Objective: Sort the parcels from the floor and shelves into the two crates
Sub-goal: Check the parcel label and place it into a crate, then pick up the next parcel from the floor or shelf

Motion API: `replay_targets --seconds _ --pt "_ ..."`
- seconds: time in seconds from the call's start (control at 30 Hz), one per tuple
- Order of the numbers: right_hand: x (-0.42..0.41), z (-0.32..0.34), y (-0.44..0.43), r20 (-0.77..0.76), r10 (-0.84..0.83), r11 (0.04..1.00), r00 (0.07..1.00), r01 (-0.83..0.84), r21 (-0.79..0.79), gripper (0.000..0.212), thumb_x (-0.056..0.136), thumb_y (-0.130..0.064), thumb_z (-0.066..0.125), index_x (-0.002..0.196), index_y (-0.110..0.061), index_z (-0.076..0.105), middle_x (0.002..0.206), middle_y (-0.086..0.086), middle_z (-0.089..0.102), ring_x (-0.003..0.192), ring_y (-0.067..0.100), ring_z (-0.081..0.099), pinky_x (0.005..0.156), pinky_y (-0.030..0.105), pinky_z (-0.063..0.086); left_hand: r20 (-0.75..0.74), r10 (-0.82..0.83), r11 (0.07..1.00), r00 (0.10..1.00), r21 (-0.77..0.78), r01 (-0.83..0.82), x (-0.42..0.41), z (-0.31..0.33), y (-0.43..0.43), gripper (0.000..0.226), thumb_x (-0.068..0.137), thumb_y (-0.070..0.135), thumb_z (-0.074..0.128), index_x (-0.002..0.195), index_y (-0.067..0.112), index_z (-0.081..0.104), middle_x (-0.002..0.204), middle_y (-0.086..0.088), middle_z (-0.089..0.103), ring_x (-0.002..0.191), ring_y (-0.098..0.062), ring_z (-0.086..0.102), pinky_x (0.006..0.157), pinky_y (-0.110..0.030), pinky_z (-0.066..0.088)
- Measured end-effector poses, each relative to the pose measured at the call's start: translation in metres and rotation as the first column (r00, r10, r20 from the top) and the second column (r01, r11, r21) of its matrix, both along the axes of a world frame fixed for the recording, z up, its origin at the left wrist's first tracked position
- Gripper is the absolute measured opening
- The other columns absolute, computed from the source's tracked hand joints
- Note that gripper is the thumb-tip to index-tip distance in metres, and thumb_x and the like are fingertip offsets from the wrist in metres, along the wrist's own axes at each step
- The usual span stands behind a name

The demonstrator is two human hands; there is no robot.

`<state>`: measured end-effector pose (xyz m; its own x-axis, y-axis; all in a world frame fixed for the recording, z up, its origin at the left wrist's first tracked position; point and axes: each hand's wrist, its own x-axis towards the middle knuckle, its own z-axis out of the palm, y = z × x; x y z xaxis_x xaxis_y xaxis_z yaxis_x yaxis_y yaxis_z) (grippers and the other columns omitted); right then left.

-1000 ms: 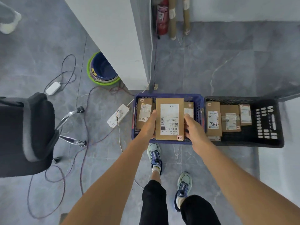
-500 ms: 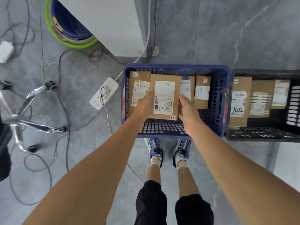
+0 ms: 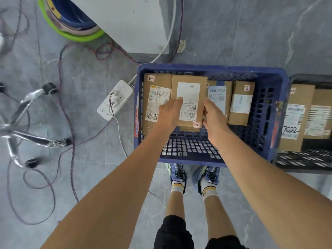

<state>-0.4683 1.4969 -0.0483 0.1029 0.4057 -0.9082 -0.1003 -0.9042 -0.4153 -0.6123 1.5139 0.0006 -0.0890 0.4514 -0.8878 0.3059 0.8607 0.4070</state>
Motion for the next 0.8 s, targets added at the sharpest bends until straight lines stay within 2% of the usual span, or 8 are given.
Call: replay_targets --seconds 0.07,0.2,0.33,0.47,0.53,0.63,0.73,0.8 --pt "-0.002 -0.003 0.002 -0.024 0.005 1.000 1.000 -0.005 0.006 0.063 0.084 -0.068 0.055 0.140 -0.040 0.063 0.139 -0.011 0.068 0.133 0.015 0.059 0.120 0.049 0.039 0.018 -0.007 1.000 1.000 -0.007 0.007 0.002 -0.003 0.003 0.029 0.108 0.043 0.031 0.125 0.025 0.046 0.125 -0.004 0.042 0.125 -0.025 0.038 0.101 -0.044 0.030" --pt "0.000 -0.011 0.008 -0.024 0.002 1.000 1.000 -0.001 0.014 0.091 0.068 -0.078 0.057 0.151 -0.041 0.051 0.152 -0.013 0.058 0.142 0.014 0.050 0.124 0.051 0.031 0.008 -0.001 1.000 1.000 0.001 0.001 0.004 -0.008 0.004 0.053 0.107 0.049 0.031 0.149 0.021 0.045 0.150 -0.008 0.042 0.142 -0.026 0.034 0.102 -0.045 0.030" --pt "0.002 -0.014 0.008 -0.012 0.061 0.997 0.998 -0.061 0.037 0.072 0.084 -0.074 0.053 0.148 -0.040 0.054 0.148 -0.011 0.061 0.141 0.016 0.052 0.122 0.051 0.034 0.030 -0.004 0.998 1.000 0.070 0.002 0.006 -0.013 0.000 0.040 0.107 0.045 0.035 0.138 0.026 0.051 0.135 -0.003 0.047 0.129 -0.020 0.039 0.098 -0.039 0.030" --pt "0.001 -0.016 0.004 -0.004 0.125 0.989 0.992 -0.124 0.080 0.042 0.106 -0.052 0.042 0.138 -0.030 0.059 0.131 -0.010 0.071 0.127 0.013 0.062 0.102 0.037 0.044 -0.069 -0.146 0.986 0.987 0.076 0.152 0.010 -0.017 -0.008 0.057 0.107 0.046 0.037 0.154 0.014 0.041 0.163 -0.009 0.032 0.152 -0.027 0.023 0.121 -0.048 0.024" --pt "0.002 -0.015 0.003 -0.016 0.133 0.989 0.991 -0.132 0.074 0.053 0.102 -0.059 0.044 0.145 -0.030 0.054 0.139 -0.009 0.068 0.133 0.015 0.058 0.109 0.041 0.042 -0.096 -0.242 0.964 0.966 0.086 0.250 0.010 -0.017 -0.009 0.050 0.109 0.038 0.035 0.152 0.014 0.041 0.165 -0.011 0.027 0.154 -0.027 0.016 0.123 -0.050 0.019" --pt "0.007 -0.017 0.003 -0.024 0.127 0.991 0.992 -0.126 0.053 0.083 0.084 -0.075 0.049 0.157 -0.036 0.042 0.158 -0.012 0.052 0.148 0.014 0.043 0.124 0.051 0.027 -0.091 -0.151 0.981 0.984 0.109 0.161 0.009 -0.013 -0.008 0.048 0.108 0.040 0.034 0.152 0.020 0.043 0.164 -0.008 0.030 0.151 -0.023 0.022 0.121 -0.048 0.022" --pt "0.008 -0.008 0.006 -0.007 0.094 0.995 0.996 -0.094 0.046 0.085 0.082 -0.077 0.051 0.158 -0.040 0.041 0.165 -0.015 0.041 0.153 0.010 0.034 0.127 0.051 0.022 -0.081 -0.089 0.991 0.993 0.092 0.096 0.008 -0.003 -0.006 0.051 0.106 0.046 0.036 0.152 0.023 0.043 0.163 -0.007 0.030 0.148 -0.027 0.030 0.118 -0.050 0.027" --pt "0.010 0.002 0.009 -0.003 0.065 0.996 0.998 -0.064 0.060 0.073 0.096 -0.066 0.050 0.162 -0.037 0.036 0.168 -0.014 0.035 0.154 0.009 0.030 0.129 0.049 0.021 -0.060 -0.040 0.993 0.997 0.108 0.047 0.008 0.008 -0.004 0.051 0.107 0.043 0.037 0.151 0.018 0.043 0.160 -0.007 0.034 0.146 -0.026 0.033 0.116 -0.046 0.029"
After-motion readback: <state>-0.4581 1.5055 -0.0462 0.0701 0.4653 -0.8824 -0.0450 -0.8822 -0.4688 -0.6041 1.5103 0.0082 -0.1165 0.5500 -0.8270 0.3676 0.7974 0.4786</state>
